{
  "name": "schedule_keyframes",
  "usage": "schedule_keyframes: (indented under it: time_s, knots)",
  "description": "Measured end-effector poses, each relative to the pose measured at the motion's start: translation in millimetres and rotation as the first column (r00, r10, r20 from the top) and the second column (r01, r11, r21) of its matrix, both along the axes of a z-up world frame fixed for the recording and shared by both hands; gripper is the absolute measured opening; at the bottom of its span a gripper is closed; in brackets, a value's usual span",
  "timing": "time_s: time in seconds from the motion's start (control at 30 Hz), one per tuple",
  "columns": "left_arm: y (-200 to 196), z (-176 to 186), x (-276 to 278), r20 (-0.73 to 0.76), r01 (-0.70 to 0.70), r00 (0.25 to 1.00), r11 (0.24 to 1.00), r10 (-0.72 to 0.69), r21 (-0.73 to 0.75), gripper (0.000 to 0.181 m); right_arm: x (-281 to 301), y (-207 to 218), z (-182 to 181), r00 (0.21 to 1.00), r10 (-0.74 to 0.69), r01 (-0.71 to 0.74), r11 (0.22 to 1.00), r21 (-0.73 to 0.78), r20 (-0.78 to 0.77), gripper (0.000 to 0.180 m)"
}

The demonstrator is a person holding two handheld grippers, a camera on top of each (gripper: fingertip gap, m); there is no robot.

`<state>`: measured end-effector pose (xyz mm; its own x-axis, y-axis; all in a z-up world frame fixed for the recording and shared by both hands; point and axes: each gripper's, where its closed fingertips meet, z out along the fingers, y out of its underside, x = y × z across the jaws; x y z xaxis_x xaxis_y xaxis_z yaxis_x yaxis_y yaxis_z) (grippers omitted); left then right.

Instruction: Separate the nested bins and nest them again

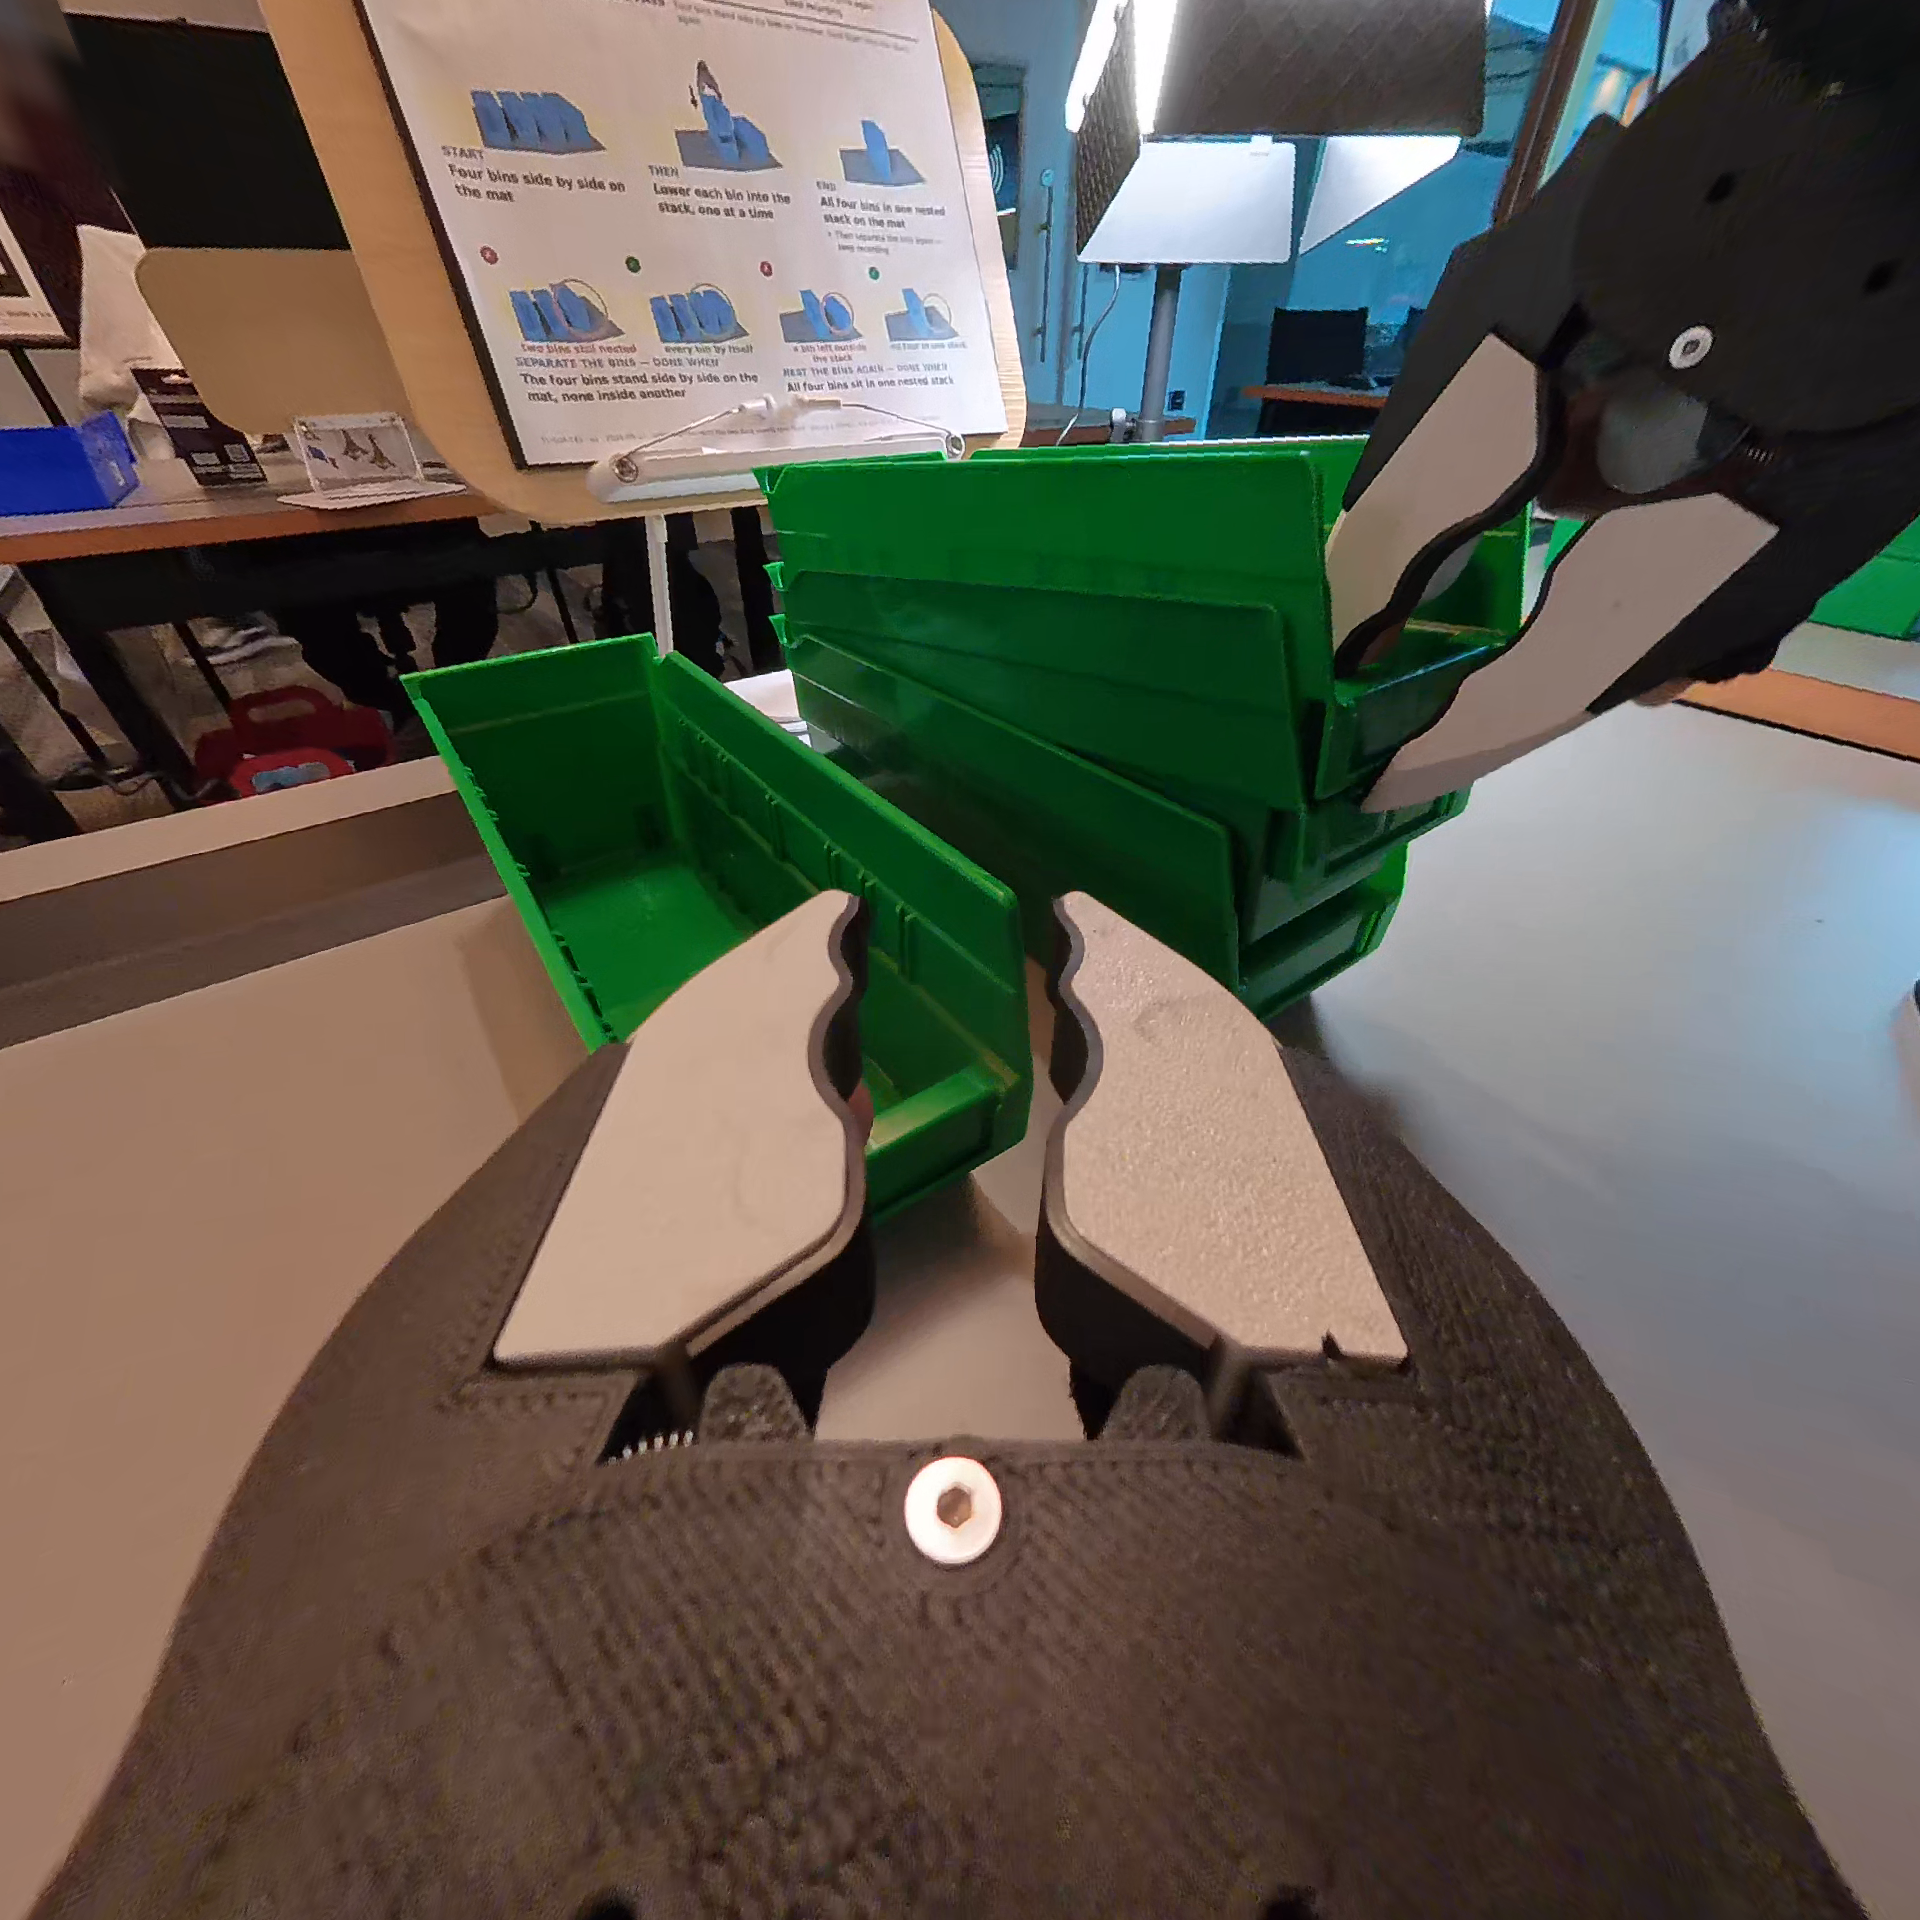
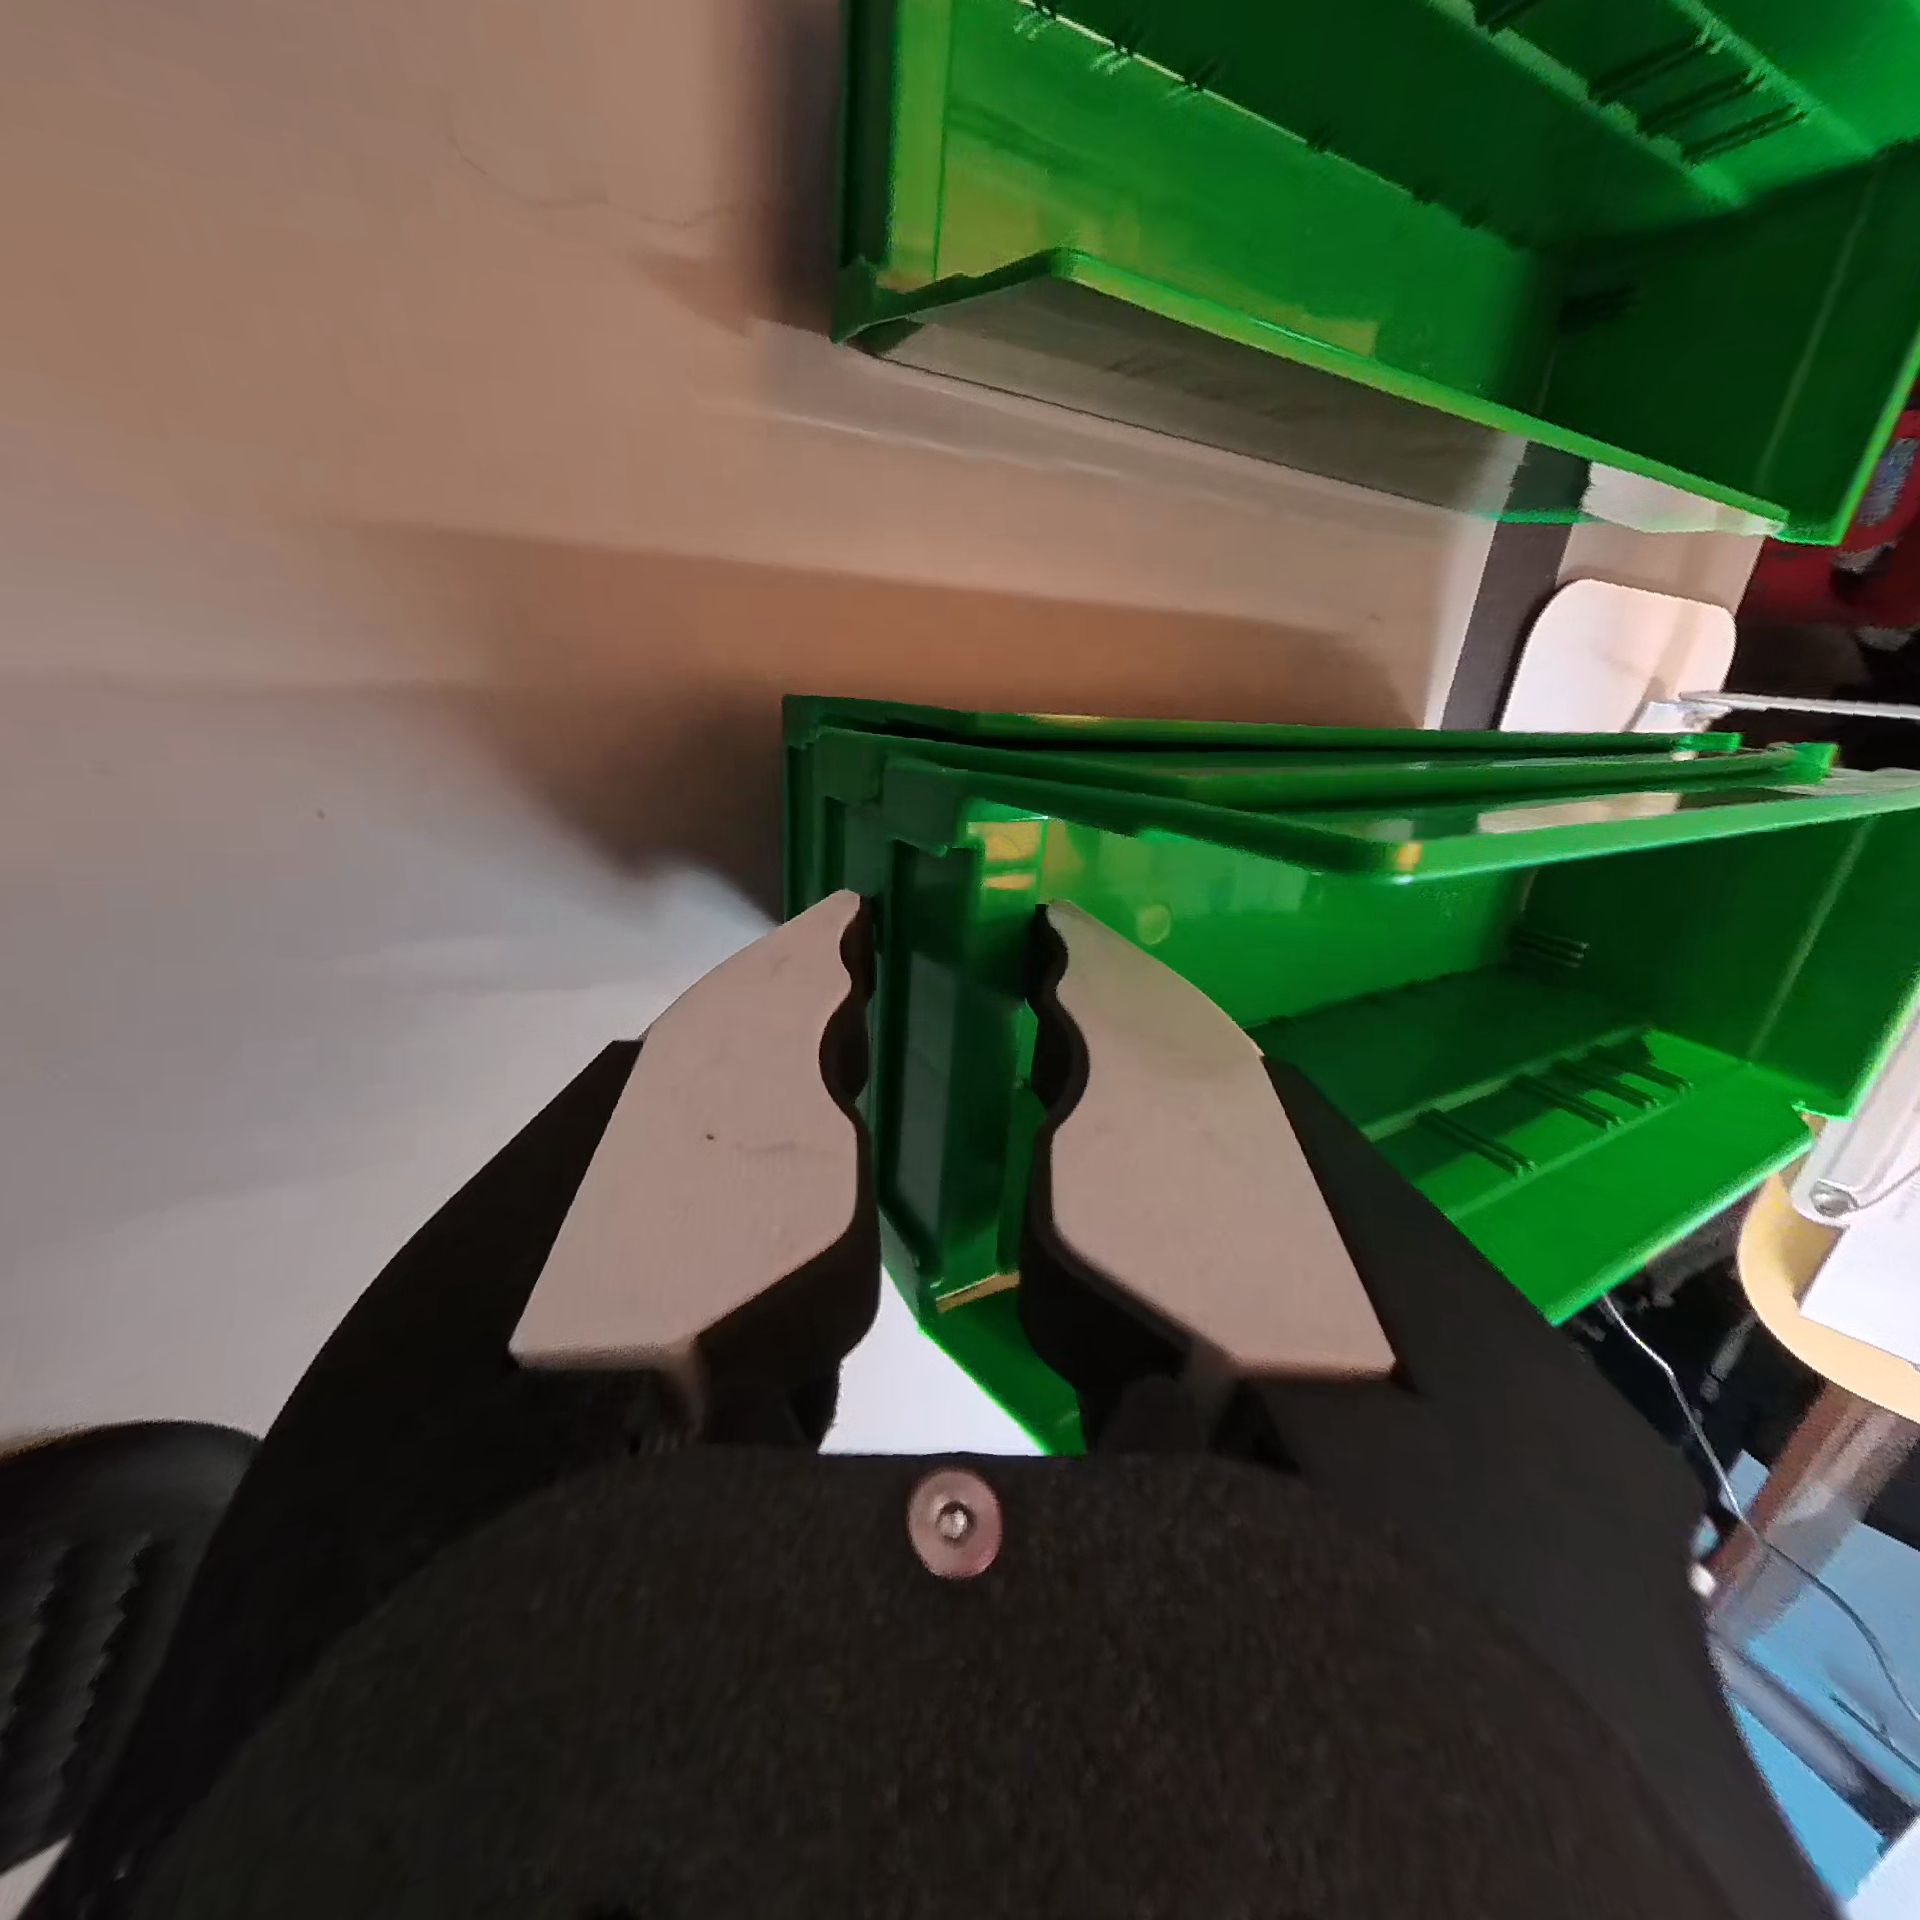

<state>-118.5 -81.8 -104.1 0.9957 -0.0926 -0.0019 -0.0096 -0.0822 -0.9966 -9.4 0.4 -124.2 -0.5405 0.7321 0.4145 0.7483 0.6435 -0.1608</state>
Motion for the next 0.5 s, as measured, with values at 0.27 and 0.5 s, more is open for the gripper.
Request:
schedule_keyframes:
  time_s: [0.27,0.5]
  knots:
    - [-3,-8,-3,-0.027,-0.011,1.0,1.0,0.01,-0.026,0.032,7,2,8,0.996,0.004,0.002,0.997,-0.076,0.089,0.026]
    - [-4,-8,-1,-0.038,-0.006,0.999,1.0,0.005,-0.021,0.032,5,3,19,0.998,-0.007,0.013,0.995,-0.097,0.067,0.026]
